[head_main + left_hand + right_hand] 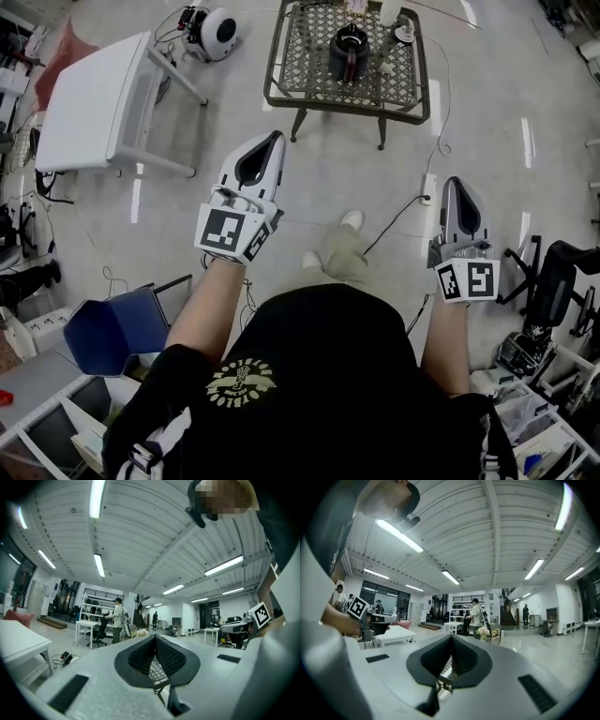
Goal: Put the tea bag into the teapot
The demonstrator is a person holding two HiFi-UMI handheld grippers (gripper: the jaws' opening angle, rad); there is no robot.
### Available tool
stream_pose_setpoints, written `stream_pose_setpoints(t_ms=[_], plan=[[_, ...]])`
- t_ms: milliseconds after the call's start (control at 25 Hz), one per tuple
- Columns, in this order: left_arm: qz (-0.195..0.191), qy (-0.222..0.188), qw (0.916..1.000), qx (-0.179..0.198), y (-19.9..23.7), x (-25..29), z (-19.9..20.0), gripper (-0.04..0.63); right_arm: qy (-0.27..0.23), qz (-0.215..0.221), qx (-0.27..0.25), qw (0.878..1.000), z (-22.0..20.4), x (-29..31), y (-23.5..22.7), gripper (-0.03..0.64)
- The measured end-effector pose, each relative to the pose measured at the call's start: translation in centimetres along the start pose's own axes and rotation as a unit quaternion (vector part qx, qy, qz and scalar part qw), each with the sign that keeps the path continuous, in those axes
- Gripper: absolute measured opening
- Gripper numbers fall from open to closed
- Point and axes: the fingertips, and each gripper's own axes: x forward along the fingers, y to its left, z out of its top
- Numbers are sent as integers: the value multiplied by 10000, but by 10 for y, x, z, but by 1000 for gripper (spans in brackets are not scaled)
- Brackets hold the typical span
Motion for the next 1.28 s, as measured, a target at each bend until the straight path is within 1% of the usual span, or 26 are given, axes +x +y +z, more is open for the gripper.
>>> stream_pose_setpoints(t_ms=[80, 360, 680, 960, 1120, 1280], plan=[[-6, -41, 10000, -76, 4, 7, 4, -3, 9, 104, 5, 9999, 0, 13, 0, 8], [23, -63, 9999, -110, 20, 42, 2, -3, 26, 308, 26, 9995, 0, 52, -8, 8], [176, 148, 9995, -194, 30, 84, -9, -3, 141, 463, 39, 9988, -4, 79, -29, 8], [181, 288, 9993, -139, 28, 119, -9, -3, 38, 445, 119, 9989, 1, 100, -65, 8], [356, 349, 9986, -198, 37, 138, -4, -3, -113, 445, 178, 9988, 9, 111, -89, 8], [526, 255, 9980, -226, 40, 159, 5, -3, -187, 452, 151, 9987, 11, 119, -114, 8]])
